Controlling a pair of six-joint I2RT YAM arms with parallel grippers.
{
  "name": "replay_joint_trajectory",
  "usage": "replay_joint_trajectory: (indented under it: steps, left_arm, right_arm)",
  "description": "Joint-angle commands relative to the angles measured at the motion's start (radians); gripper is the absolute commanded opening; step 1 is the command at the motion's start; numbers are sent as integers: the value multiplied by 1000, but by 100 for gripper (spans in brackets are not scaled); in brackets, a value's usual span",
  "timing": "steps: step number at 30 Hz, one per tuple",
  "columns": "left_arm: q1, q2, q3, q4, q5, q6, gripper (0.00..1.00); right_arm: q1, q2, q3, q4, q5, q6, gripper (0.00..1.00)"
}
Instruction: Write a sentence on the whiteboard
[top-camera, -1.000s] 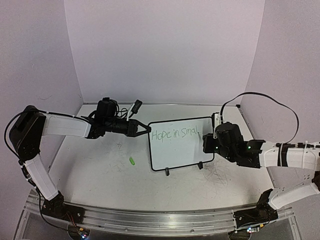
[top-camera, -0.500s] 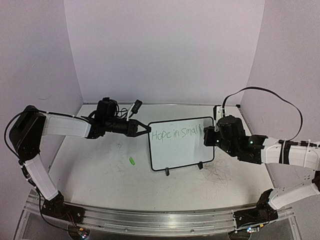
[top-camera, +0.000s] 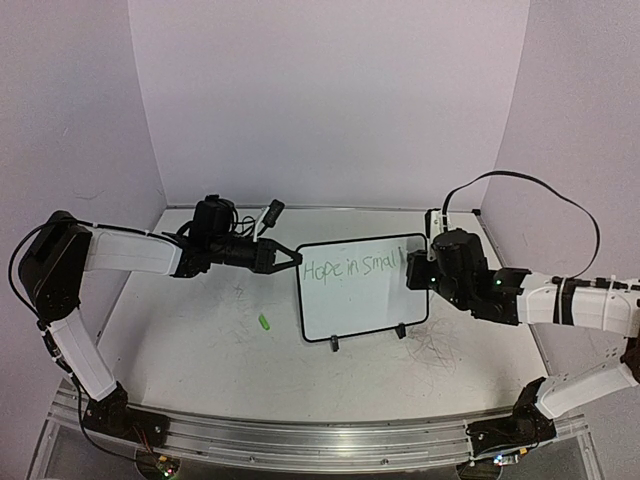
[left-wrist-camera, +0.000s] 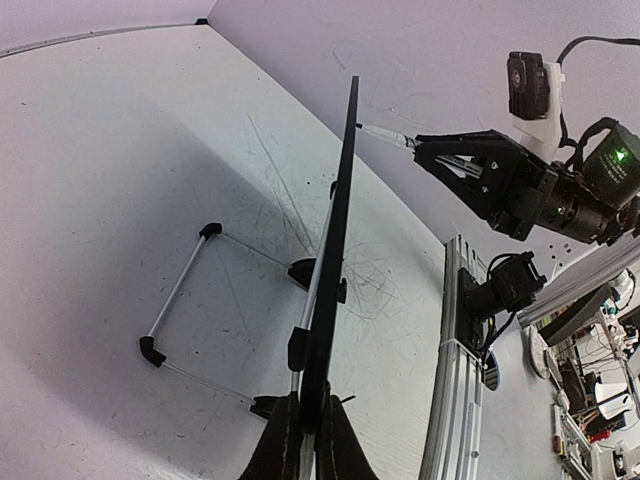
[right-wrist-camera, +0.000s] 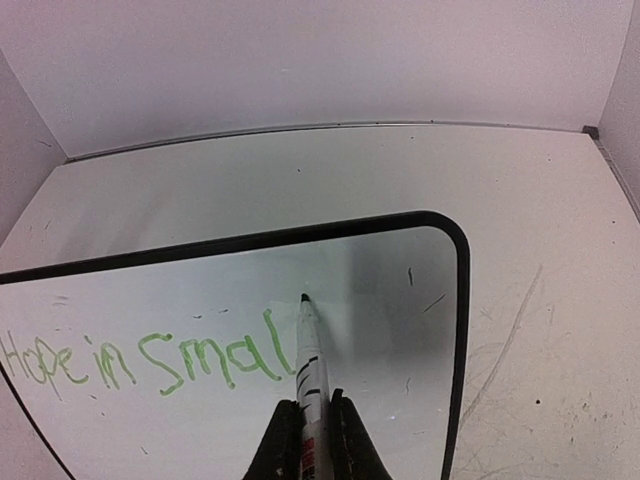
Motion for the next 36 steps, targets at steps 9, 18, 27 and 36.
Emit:
replay_joint_trajectory:
  steps: [9,18,27,36]
  left_arm:
    - [5,-58,2,28,1,2,0]
    - [5,-54,5,27,1,0,0]
    - [5,-51,5,27,3,0,0]
    - [4,-54,3,27,0,1,0]
  right_arm:
    - [-2,0,-4,7,3,4,0]
    - [0,-25,-68,-13,-25,47,0]
    - [-1,-31,-93,-16,-38,64,0]
    - [0,-53,-72,-64,48,60,0]
